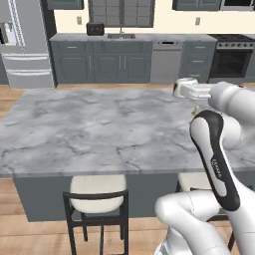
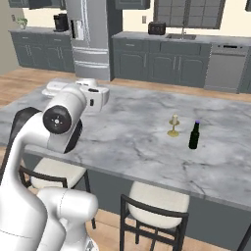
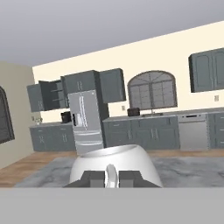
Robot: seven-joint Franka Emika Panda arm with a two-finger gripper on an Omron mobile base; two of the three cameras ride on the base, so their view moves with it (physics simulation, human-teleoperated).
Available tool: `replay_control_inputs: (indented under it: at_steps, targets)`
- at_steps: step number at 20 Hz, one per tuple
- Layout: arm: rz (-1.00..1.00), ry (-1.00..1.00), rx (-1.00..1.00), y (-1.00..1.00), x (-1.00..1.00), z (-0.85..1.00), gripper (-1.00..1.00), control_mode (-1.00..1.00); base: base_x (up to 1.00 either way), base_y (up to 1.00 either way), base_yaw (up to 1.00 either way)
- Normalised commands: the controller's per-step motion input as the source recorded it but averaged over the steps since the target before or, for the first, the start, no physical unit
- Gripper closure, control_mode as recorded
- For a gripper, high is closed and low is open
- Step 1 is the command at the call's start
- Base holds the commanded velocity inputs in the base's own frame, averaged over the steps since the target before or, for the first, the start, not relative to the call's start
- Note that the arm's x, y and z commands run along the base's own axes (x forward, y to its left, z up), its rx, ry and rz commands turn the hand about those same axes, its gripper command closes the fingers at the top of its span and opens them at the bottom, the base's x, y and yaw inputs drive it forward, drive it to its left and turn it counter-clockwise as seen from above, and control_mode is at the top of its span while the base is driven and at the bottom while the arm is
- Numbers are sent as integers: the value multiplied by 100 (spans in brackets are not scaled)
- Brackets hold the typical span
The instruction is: Open the cabinet directly in front. Then move the beer and the mug to the dining counter with the candle on it.
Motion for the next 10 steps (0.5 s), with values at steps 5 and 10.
replay_control_inputs:
  at_steps: [5, 10]
  targets:
    - [0, 0, 0, 0, 0, 0, 100, 100, 0, 0, 0]
    - [-13, 1, 0, -27, 49, -7, 100, -100, 2, -2, 0]
